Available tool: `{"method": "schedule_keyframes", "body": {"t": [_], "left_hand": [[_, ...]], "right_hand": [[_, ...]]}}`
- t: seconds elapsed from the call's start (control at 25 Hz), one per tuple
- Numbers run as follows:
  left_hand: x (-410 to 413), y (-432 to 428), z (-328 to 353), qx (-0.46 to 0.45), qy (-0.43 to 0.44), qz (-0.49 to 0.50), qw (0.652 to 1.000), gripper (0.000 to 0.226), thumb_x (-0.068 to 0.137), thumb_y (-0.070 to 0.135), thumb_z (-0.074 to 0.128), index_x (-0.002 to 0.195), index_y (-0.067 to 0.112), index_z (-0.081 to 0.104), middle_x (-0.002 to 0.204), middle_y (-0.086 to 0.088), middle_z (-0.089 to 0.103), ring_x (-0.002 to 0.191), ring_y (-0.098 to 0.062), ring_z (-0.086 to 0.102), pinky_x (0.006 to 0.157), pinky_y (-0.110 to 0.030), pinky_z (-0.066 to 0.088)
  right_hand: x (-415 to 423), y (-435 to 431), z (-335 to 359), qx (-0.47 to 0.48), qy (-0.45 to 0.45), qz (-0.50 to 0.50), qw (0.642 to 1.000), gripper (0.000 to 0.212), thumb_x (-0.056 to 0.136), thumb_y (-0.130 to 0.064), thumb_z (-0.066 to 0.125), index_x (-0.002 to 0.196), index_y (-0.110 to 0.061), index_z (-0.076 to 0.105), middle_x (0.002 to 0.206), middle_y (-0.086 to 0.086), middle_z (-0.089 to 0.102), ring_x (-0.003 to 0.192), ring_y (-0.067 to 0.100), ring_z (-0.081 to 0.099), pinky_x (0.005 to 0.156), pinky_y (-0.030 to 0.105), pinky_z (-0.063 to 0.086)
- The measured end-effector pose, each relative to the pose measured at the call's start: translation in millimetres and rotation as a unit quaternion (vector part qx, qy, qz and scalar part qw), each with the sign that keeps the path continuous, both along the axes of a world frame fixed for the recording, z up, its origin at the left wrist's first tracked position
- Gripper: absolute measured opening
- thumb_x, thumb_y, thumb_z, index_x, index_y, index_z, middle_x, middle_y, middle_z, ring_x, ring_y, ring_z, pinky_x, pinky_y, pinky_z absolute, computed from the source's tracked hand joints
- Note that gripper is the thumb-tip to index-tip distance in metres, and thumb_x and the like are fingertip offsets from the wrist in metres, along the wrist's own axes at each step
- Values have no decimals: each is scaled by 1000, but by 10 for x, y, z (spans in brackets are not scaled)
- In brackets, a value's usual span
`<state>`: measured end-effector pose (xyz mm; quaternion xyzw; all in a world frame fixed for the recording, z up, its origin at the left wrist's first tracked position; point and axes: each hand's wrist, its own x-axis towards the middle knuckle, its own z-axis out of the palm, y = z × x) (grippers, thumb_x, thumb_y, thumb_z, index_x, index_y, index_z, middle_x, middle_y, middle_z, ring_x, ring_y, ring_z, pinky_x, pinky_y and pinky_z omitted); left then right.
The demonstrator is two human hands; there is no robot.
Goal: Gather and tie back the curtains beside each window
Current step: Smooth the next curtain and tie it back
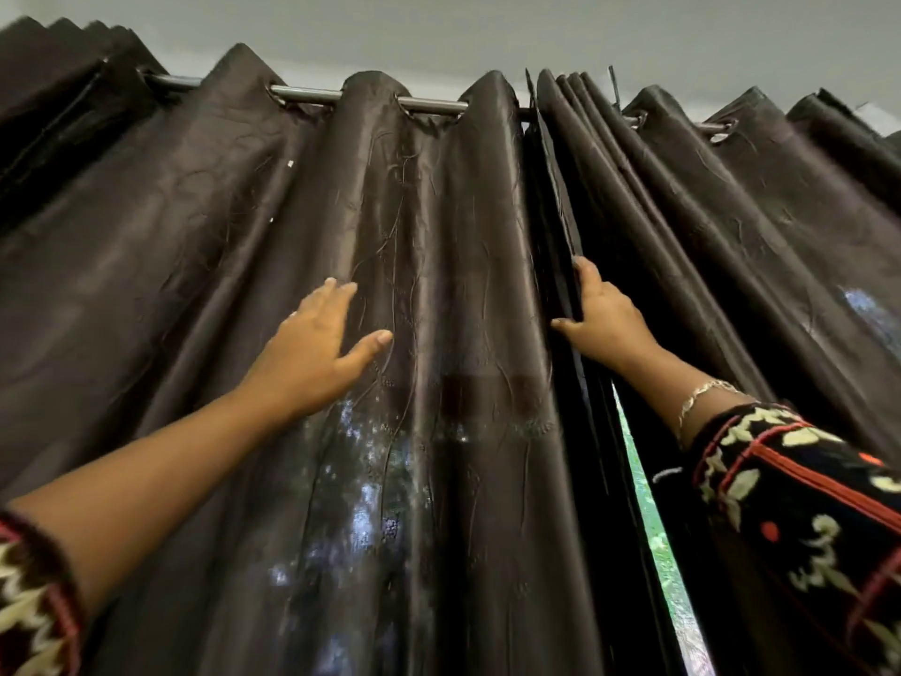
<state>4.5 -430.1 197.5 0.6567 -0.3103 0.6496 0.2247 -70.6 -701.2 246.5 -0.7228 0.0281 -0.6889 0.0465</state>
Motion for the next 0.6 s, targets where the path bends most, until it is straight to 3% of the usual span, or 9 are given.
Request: {"method": "schedule_keyframes", "body": {"t": [0.08, 0.2, 0.44, 0.6], "left_hand": [[27, -107, 83, 14, -16, 29, 999, 72, 90, 46, 45, 147, 11, 17, 156, -13, 10, 144, -22, 10, 118, -40, 12], [117, -229, 207, 23, -47, 83, 995, 75, 90, 49, 43, 147, 10, 14, 156, -14, 8, 144, -23, 7, 118, -39, 7], [257, -693, 312, 23, -59, 72, 995, 74, 90, 49, 42, 147, 11, 14, 156, -13, 8, 145, -23, 6, 116, -38, 5], [250, -1057, 353, 22, -63, 58, 996, 71, 90, 47, 41, 147, 11, 17, 156, -13, 12, 144, -22, 9, 118, -38, 8]], "right_hand": [[52, 11, 106, -29, -5, -65, 997, 78, 87, -2, 49, 148, -24, 6, 128, 22, 40, 107, 40, 50, 79, 39, 42], [36, -185, 152, -104, -30, -249, 962, 67, 91, -4, 41, 147, -24, 11, 126, 22, 37, 104, 43, 51, 71, 40, 40], [-172, -1054, 187, -48, -5, -444, 895, 51, 97, -11, 32, 146, -19, 17, 128, 23, 40, 108, 40, 52, 81, 39, 46], [-315, -1659, 300, -38, -11, -507, 861, 47, 98, -13, 31, 144, -14, 22, 123, 20, 49, 107, 35, 55, 81, 35, 46]]}}
